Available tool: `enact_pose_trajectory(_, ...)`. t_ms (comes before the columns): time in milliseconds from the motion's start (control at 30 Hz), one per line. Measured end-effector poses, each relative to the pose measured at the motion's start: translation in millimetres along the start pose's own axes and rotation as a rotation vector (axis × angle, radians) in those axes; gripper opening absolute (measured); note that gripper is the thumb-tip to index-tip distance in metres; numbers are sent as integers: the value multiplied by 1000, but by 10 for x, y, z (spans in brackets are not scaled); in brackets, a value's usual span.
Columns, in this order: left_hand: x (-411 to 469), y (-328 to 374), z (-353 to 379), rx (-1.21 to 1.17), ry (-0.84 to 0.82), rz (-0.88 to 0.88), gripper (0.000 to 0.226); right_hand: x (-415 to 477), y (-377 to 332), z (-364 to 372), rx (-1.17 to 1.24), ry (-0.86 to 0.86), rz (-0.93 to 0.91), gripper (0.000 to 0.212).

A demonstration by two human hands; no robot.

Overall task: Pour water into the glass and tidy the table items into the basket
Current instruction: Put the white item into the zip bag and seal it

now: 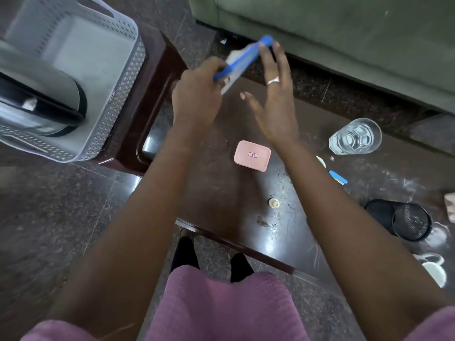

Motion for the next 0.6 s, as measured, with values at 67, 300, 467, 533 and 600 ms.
enact_pose_trajectory(67,-5,57,28,84,-93,43,29,29,-108,-28,-134,15,-35,64)
enact_pose_trajectory(300,-60,-151,195,142,-126,2,32,-64,166,-145,-216,114,175,12)
enact_pose_trajectory(467,-170,-354,364,-491,77,31,17,-151,385,-214,-152,162,281,17)
enact_pose_trajectory(533,-205,-372,437,-642,103,23,15,-175,391,-218,-205,160,287,19)
enact_pose_trajectory(600,-221,-354,477,-694,124,28,19,-195,350,-202,-305,112,272,26)
Point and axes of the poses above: each hand's wrist, its own x-axis towards the middle knuckle, its own z-axis out of the palm, y = z × x, the point moved 2 cm from there along x, towards the middle knuckle, and after that the axes turned 14 degrees about -y, right-handed, at the moved point
